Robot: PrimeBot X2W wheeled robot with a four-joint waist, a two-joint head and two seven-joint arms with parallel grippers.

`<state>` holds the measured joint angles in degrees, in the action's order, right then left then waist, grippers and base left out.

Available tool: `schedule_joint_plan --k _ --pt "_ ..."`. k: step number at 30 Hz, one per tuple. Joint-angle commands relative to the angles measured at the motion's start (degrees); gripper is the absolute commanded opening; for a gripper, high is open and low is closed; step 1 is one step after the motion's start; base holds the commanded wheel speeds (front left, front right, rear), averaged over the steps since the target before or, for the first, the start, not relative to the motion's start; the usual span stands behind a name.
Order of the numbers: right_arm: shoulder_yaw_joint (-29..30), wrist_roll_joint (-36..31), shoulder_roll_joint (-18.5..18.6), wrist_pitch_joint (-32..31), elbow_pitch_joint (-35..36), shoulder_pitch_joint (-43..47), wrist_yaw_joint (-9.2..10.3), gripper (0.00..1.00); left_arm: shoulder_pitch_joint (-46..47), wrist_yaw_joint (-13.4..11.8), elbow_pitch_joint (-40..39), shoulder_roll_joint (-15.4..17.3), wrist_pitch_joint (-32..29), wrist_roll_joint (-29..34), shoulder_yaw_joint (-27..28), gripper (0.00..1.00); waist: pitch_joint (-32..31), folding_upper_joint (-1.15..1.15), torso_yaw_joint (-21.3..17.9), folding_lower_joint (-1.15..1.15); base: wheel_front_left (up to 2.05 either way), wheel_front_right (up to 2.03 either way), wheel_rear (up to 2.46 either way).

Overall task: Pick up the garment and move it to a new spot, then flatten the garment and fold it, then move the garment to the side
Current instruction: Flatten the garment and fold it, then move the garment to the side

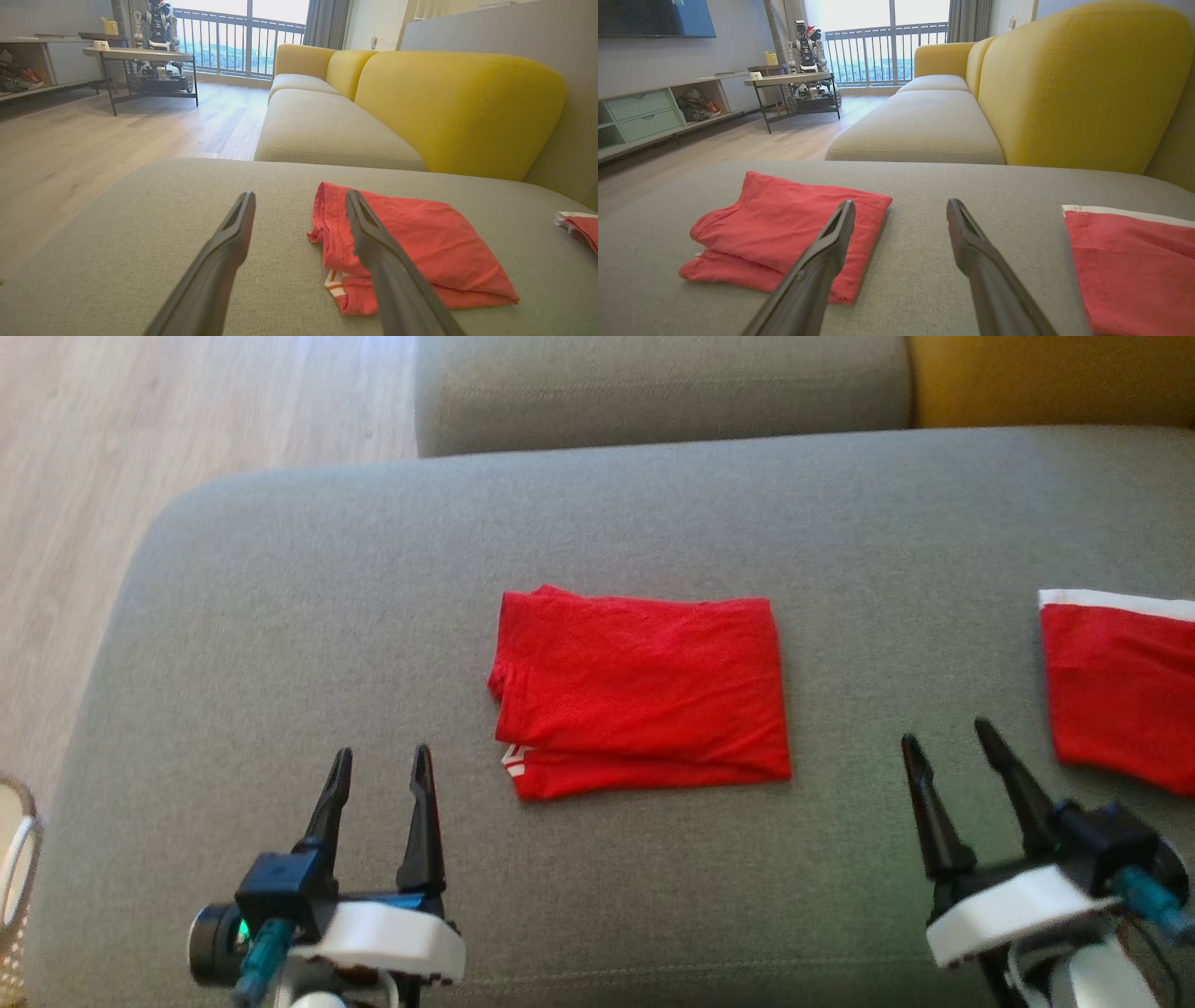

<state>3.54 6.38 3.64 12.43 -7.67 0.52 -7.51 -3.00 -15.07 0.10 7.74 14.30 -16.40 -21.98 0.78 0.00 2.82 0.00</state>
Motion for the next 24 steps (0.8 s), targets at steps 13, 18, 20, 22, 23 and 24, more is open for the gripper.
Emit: schedule_joint_plan --k 13,18,20,22,23,24 --pt "-0.33 -2.55 -0.74 2.55 2.2 5.39 0.02 1.0 -3.68 2.12 -0.67 -0.56 0.7 7.4 4.01 1.0 -3.74 0.0 -0.82 0.0 0.0 0.0 0.0" --pt "-0.91 -1.46 -0.75 2.55 1.71 5.63 0.02 1.0 -4.44 3.03 0.08 -1.26 0.7 8.97 4.36 1.0 -4.44 0.0 -0.62 0.0 0.0 0.0 0.0" --pt "-1.06 -1.35 -0.75 2.56 1.55 5.75 0.02 1.0 -4.61 3.26 0.26 -1.52 0.7 9.38 4.62 1.0 -4.58 0.0 -0.54 0.0 0.0 0.0 0.0" --pt "-1.08 -1.23 -0.75 2.56 1.46 5.87 0.02 1.0 -4.73 3.48 0.39 -1.75 0.7 9.79 4.86 1.0 -4.68 0.0 -0.48 0.0 0.0 0.0 0.0" --pt "-1.07 -1.22 -0.76 2.56 1.45 5.92 0.02 1.0 -4.78 3.58 0.43 -1.85 0.7 9.98 4.96 1.0 -4.71 0.0 -0.45 0.0 0.0 0.0 0.0" --pt "-1.04 -1.17 -0.76 2.56 1.46 5.97 0.02 1.0 -4.82 3.66 0.49 -1.94 0.7 10.18 5.07 1.0 -4.72 0.0 -0.43 0.0 0.0 0.0 0.0"
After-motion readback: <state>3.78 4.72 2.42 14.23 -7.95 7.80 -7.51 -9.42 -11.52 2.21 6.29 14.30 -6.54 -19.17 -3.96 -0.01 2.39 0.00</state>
